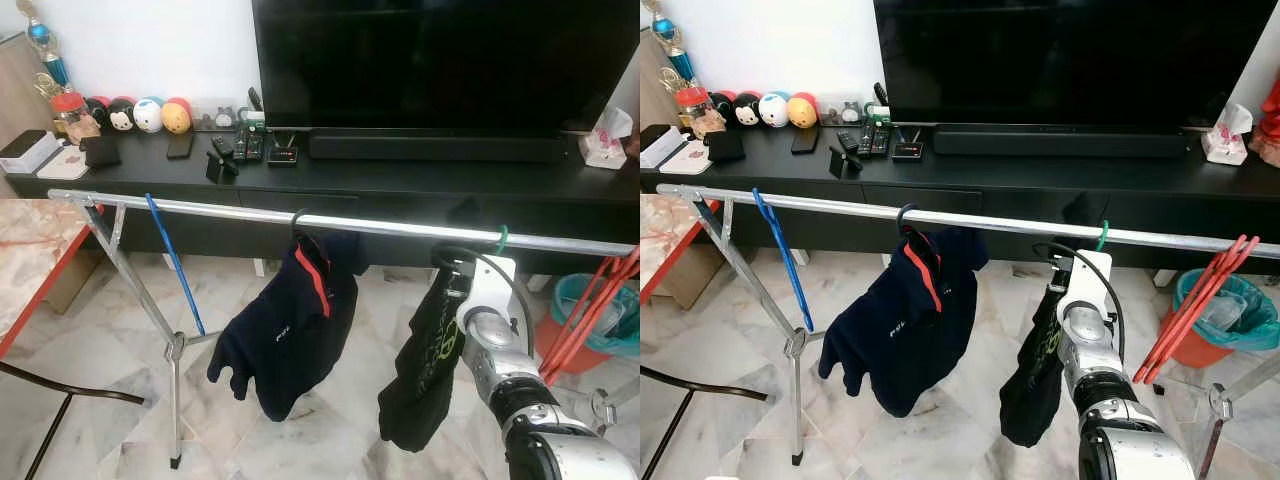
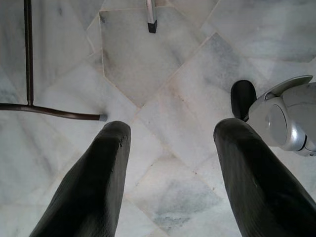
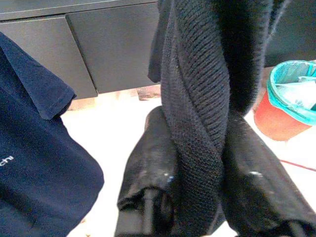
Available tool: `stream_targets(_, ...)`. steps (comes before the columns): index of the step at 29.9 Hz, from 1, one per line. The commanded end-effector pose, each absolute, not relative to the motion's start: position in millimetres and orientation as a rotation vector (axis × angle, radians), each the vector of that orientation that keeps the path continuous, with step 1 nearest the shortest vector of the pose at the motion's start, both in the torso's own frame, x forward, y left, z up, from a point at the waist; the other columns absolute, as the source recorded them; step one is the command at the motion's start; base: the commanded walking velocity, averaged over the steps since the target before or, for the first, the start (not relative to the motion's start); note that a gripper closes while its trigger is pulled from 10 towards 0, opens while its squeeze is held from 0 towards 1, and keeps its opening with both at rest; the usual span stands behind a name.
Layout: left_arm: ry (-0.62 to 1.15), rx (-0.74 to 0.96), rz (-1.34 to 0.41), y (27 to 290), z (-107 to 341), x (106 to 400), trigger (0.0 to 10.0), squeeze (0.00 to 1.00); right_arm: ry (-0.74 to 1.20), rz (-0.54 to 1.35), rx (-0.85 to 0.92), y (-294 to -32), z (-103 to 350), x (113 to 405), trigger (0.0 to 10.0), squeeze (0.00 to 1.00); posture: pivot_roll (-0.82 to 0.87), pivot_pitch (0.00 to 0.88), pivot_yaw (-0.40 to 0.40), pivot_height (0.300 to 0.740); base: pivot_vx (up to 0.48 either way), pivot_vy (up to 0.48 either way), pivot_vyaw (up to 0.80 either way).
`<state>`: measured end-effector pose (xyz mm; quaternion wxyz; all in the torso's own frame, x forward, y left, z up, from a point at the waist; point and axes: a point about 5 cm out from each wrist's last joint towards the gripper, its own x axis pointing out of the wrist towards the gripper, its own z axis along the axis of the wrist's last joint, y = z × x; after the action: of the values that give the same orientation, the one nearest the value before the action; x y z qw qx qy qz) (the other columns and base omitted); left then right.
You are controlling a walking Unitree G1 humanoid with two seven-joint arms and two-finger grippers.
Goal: Hang hanger
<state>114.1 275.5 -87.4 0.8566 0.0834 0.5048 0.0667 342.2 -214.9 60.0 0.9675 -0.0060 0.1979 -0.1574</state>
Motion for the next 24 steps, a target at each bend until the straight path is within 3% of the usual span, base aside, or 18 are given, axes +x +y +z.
stream_targets(1,1.072,0.196,0.153,282.7,-85.8,111.4,10.0,0.0,0.392,-0.312,0.001,-210.2,62.3,345.2,0.0,0.0,0.06,0.0,0.052,0.74,0.0,0.0,0.0)
stream_targets(24,1.086,0.224,0.14,286.9,-84.8,109.5,10.0,0.0,0.338,-0.325,-0.011,-203.5,58.5,340.3,0.0,0.0,0.05,0.0,0.08,0.74,0.0,0.0,0.0)
